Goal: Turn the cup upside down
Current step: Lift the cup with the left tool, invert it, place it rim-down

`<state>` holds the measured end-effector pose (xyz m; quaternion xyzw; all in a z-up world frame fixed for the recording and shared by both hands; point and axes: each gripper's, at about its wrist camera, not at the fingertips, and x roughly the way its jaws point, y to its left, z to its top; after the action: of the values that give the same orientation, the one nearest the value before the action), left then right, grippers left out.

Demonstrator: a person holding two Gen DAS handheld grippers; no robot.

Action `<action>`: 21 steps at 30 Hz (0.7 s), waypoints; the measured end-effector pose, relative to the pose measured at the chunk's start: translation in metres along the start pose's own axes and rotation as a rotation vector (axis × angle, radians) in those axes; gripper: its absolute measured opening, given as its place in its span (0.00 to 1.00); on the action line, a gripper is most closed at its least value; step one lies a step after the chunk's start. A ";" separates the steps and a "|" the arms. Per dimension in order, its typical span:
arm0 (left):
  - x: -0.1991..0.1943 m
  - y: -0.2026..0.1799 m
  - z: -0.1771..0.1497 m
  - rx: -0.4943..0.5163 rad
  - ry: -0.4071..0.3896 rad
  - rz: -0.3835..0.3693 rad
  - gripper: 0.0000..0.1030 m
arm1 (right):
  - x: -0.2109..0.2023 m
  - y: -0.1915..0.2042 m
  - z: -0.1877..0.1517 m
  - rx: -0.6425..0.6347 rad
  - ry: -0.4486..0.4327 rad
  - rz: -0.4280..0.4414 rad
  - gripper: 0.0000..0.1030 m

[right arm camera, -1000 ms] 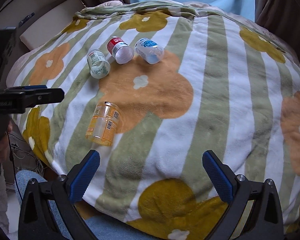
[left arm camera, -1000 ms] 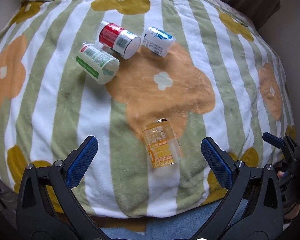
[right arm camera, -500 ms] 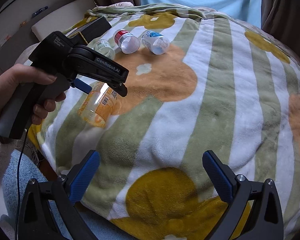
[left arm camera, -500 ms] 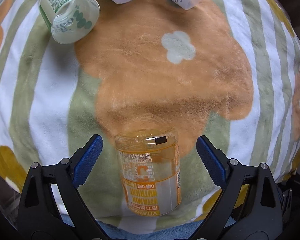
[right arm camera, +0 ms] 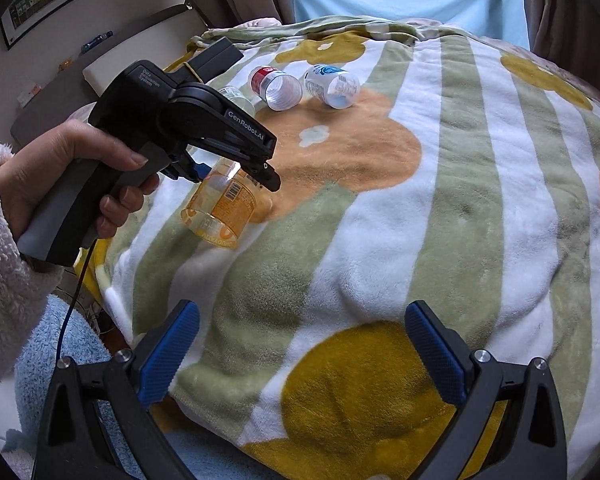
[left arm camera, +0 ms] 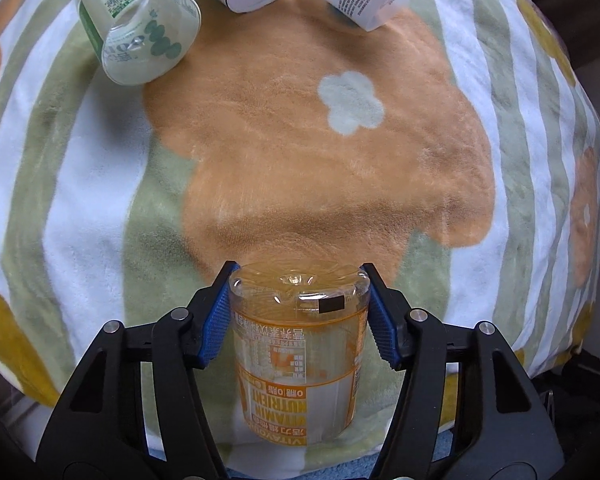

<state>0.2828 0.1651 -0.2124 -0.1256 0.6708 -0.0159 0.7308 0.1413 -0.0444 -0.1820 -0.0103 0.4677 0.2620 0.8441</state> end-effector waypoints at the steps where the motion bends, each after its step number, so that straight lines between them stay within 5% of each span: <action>1: -0.007 0.001 0.000 0.009 -0.033 -0.009 0.55 | -0.002 0.000 0.000 0.004 -0.011 0.002 1.00; 13: -0.051 -0.003 -0.023 0.185 -0.488 0.034 0.55 | -0.019 0.008 -0.025 0.037 -0.124 0.010 1.00; 21: -0.037 -0.014 -0.052 0.252 -0.584 0.047 0.55 | -0.016 0.015 -0.030 0.034 -0.147 0.023 1.00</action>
<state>0.2301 0.1501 -0.1765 -0.0177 0.4283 -0.0454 0.9023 0.1040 -0.0463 -0.1823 0.0286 0.4087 0.2636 0.8733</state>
